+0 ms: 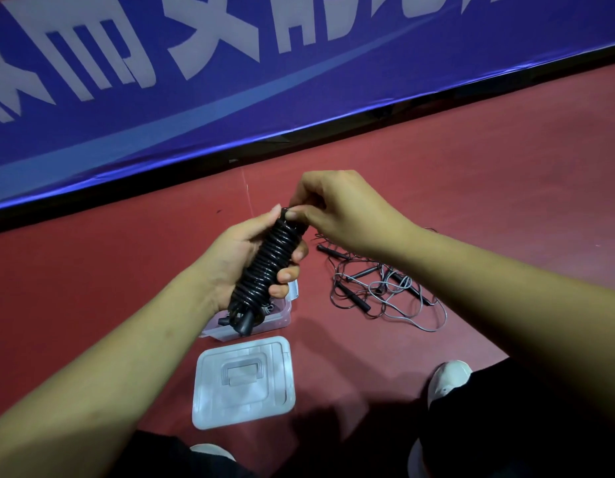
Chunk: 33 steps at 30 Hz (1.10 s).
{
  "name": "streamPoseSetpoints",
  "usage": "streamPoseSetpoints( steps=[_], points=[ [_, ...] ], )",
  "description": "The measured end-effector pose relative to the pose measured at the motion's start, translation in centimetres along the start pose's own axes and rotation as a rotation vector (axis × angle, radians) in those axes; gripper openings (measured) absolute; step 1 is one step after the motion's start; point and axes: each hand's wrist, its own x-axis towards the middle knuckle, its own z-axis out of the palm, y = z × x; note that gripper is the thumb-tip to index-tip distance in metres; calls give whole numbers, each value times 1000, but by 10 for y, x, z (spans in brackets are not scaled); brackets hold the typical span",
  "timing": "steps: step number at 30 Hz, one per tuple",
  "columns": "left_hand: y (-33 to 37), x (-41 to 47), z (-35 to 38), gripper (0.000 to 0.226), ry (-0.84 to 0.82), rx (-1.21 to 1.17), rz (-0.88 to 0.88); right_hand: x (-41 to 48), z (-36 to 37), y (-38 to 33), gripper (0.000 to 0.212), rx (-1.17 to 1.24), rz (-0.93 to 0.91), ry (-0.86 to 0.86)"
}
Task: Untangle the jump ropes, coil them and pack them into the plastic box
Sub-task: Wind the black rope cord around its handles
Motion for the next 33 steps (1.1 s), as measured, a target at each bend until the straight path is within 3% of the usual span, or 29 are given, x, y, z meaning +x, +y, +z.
streamPoseSetpoints(
  steps=[3,7,12,17,23,27,30,33],
  points=[
    [-1,-2,-2,44,6,-20,16,-1,7,2,14,139,57,40],
    [5,-4,-3,42,-37,-74,41,1,-3,2,13,474,75,-92],
    [4,-5,-4,46,-80,-37,25,-1,-5,4,17,473,91,-66],
    [4,-10,-8,42,-17,96,-42,-4,8,7,8,526,149,-63],
    [12,-12,-18,56,-7,179,-106,3,12,6,24,826,225,-192],
    [12,-14,-33,79,-45,189,-145,10,18,8,11,717,230,-254],
    [17,-18,-54,90,0,166,-78,15,24,12,5,653,269,-223],
    [20,-27,-70,74,170,597,6,23,33,17,8,612,375,-116]
  ],
)
